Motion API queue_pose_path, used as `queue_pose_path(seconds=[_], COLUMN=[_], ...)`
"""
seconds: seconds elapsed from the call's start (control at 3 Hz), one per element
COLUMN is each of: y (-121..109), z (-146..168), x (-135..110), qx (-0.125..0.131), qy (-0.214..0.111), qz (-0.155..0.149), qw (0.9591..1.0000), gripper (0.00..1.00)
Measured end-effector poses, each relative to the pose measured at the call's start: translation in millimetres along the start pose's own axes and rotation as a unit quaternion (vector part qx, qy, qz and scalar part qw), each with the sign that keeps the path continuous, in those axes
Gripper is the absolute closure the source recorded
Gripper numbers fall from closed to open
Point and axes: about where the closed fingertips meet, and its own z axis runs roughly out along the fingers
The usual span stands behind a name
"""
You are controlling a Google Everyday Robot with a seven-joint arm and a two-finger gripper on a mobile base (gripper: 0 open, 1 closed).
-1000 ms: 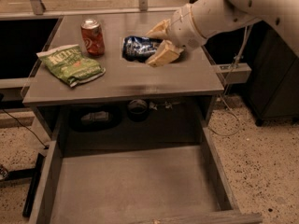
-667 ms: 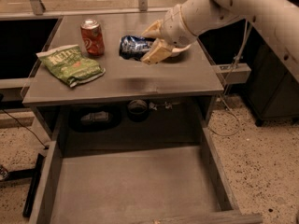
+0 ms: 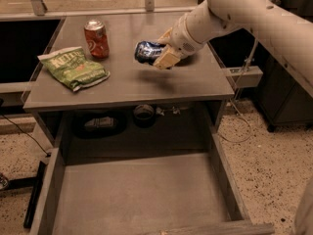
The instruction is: Pick pepsi can from top drawer and place on counter
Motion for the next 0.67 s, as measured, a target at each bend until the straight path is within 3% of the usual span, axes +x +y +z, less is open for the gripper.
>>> queue_pose_path(seconds=[0.67], y=[-5.2], z=[20.9], x=[23.4], qx=[0.005], qy=[0.001], qz=[0.061], qw=[0.9981], gripper=[1.0])
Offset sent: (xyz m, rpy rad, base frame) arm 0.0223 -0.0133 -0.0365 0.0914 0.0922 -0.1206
